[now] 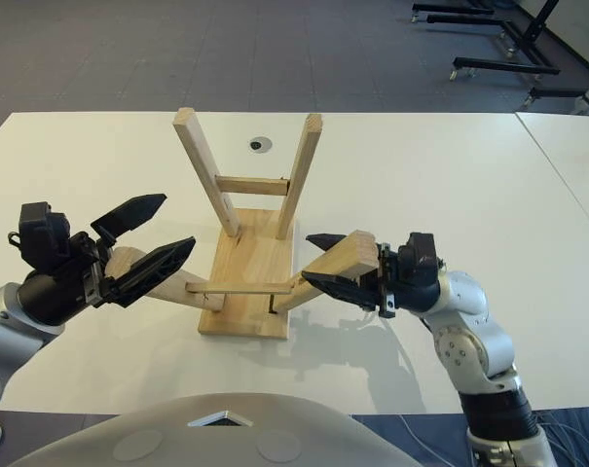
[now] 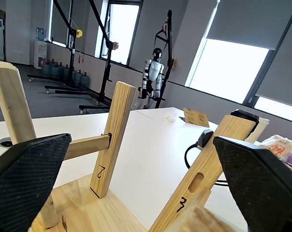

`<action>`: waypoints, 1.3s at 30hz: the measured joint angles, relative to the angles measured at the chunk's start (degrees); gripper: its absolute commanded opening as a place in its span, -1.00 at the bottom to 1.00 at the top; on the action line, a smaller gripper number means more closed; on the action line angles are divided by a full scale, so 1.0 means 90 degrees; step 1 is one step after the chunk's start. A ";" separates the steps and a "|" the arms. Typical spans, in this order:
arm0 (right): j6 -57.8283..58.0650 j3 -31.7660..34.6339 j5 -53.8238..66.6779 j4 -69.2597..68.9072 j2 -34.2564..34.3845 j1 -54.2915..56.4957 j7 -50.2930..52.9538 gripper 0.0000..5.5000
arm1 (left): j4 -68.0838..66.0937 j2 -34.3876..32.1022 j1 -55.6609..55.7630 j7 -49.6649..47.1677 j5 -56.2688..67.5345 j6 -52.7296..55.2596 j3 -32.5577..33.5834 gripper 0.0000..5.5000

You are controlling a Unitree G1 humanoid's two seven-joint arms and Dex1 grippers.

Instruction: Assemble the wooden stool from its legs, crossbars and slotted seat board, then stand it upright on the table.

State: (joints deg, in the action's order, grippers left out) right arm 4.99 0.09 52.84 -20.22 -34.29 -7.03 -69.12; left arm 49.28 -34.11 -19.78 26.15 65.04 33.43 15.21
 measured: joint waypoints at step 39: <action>0.2464 0.1115 0.0633 -0.0124 0.1159 0.2499 0.3246 -0.26 | -0.1086 0.0347 0.0974 0.0529 -0.0812 -0.0463 -0.0372 0.96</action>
State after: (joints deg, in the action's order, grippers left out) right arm 27.16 10.12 58.54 -21.34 -23.86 15.46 -39.91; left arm 39.51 -30.99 -11.01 30.91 57.73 29.26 11.86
